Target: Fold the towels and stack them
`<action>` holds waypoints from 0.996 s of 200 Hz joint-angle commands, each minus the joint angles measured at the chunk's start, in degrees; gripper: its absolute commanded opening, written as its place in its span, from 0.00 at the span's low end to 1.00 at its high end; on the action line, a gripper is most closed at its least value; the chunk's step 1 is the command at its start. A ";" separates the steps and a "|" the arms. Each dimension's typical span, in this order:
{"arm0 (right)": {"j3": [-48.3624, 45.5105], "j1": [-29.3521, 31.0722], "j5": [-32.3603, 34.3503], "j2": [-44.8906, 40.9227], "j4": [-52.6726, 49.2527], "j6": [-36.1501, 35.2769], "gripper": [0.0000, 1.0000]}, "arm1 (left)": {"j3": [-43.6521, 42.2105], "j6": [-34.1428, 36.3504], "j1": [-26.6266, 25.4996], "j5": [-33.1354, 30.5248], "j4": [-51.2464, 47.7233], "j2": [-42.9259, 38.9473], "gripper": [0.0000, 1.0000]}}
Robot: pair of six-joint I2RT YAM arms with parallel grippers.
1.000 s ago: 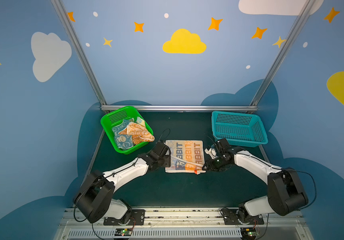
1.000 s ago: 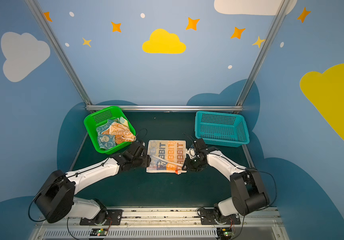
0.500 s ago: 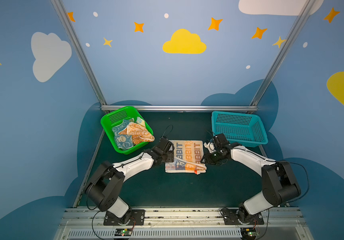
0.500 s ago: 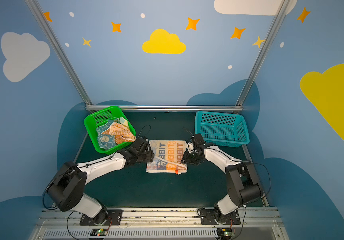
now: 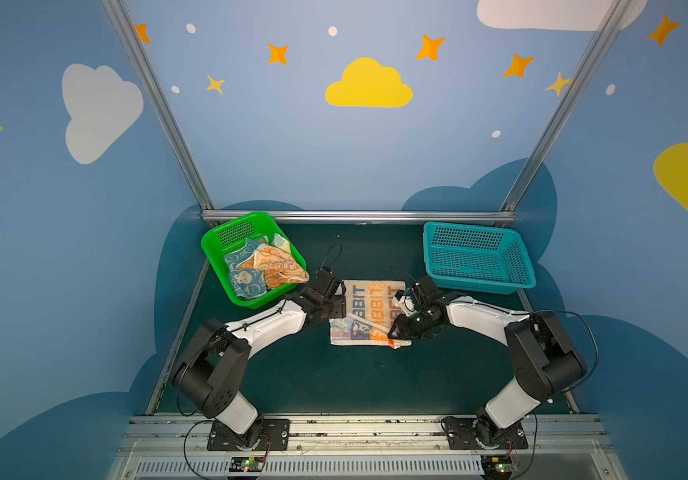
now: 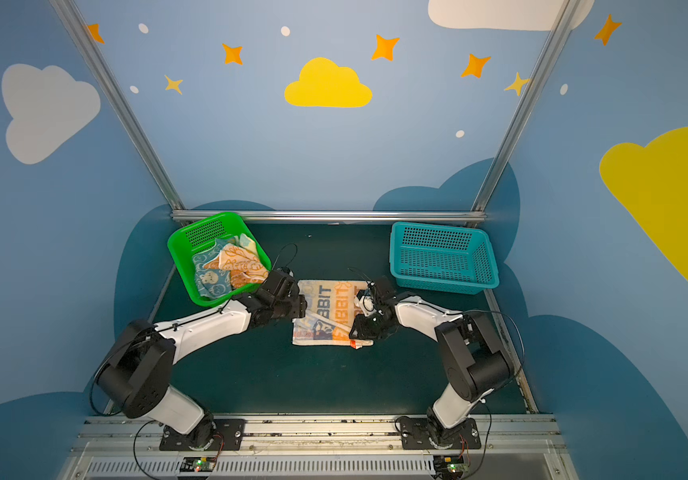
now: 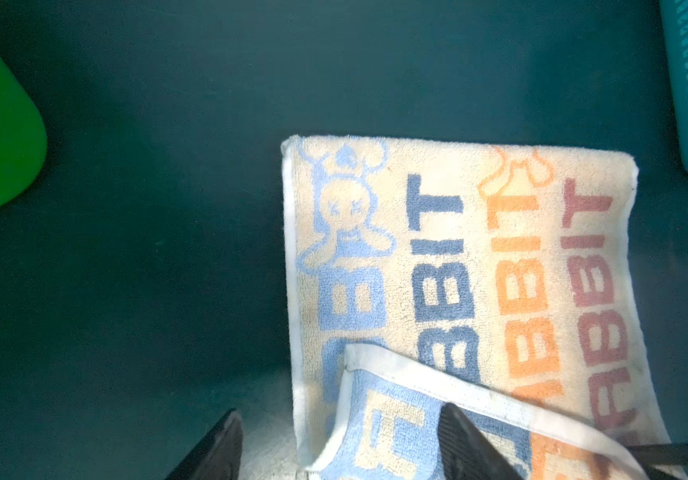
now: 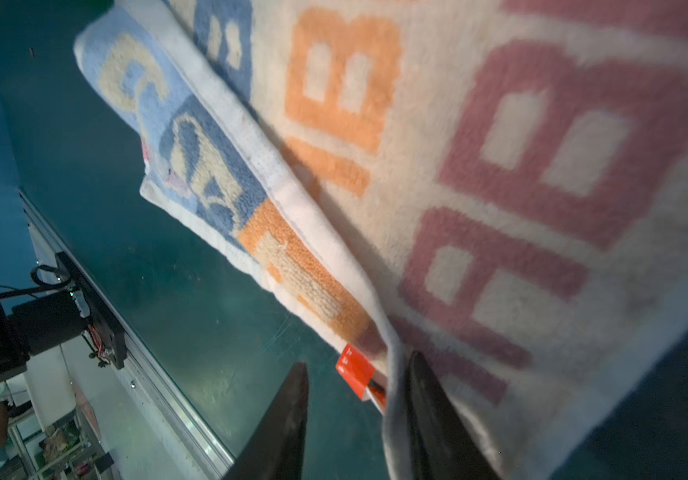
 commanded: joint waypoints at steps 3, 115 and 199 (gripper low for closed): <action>-2.12 1.67 -1.96 -4.05 -0.84 -1.86 0.36 | 1.59 1.19 0.39 0.47 -0.84 0.16 0.74; -4.76 3.99 2.30 -13.95 -3.96 -0.01 0.36 | 6.55 2.21 0.43 2.88 -2.32 5.81 0.74; -1.37 1.64 5.73 -15.88 -5.27 0.15 0.36 | 5.44 0.65 -0.41 9.41 -0.93 10.29 0.73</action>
